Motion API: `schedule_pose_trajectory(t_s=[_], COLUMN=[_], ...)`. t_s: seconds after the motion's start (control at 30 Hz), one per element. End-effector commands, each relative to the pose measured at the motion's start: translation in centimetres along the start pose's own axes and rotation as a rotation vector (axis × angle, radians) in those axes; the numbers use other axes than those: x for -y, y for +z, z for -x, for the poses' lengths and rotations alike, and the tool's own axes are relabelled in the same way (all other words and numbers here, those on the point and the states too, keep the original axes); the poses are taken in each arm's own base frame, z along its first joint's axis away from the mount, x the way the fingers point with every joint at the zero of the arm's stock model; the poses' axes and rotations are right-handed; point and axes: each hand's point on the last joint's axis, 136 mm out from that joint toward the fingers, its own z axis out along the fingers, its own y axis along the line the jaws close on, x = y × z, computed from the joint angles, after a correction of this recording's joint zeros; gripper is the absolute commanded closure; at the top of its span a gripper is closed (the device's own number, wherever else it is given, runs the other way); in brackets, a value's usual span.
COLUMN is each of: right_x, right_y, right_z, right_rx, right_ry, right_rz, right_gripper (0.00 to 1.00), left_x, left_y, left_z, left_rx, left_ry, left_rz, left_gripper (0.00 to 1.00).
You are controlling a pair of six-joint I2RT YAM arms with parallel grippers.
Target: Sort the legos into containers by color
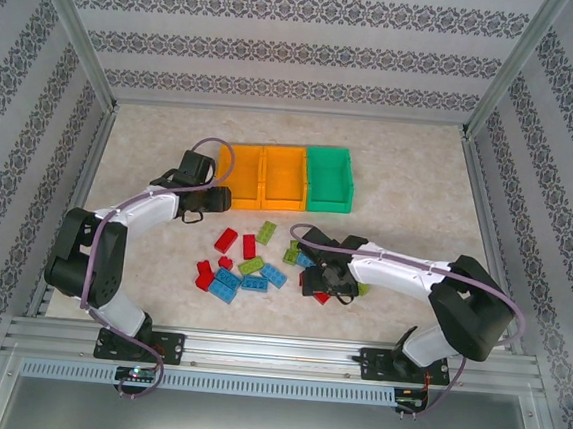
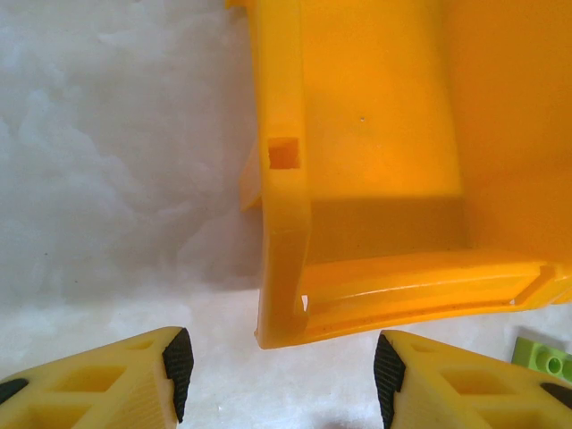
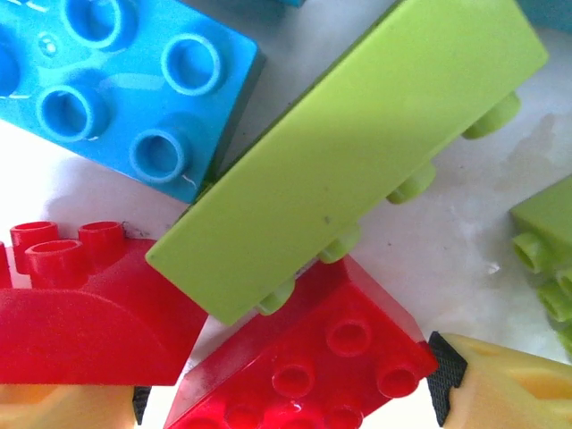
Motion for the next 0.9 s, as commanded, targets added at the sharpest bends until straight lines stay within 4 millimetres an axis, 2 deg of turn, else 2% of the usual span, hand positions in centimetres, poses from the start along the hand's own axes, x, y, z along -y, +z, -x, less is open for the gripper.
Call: schedule_pose_trajectory(t_s=[0.0, 0.23, 0.43, 0.87], right_x=[-0.1, 0.2, 1.1, 1.3], right_y=[0.4, 1.1, 1.0, 0.8], right_z=[0.1, -0.4, -1.1, -1.1], right_rx=[0.002, -0.021, -0.023, -0.017], right_ry=[0.04, 0.03, 0.022, 0.01], right_rz=[-0.021, -0.067, -0.084, -0.087], right_gripper=[0.2, 0.29, 0.45, 0.64], left_x=[0.8, 0.8, 0.7, 0.4], left_y=[-0.6, -0.9, -1.1, -1.4], left_z=[0.5, 0.6, 0.4, -0.1], left_rx=[0.037, 0.042, 0.045, 0.046], left_ry=[0.038, 0.042, 0.039, 0.031], left_rz=[-0.018, -0.023, -0.021, -0.011], left_gripper=[0.42, 0.41, 0.42, 0.41])
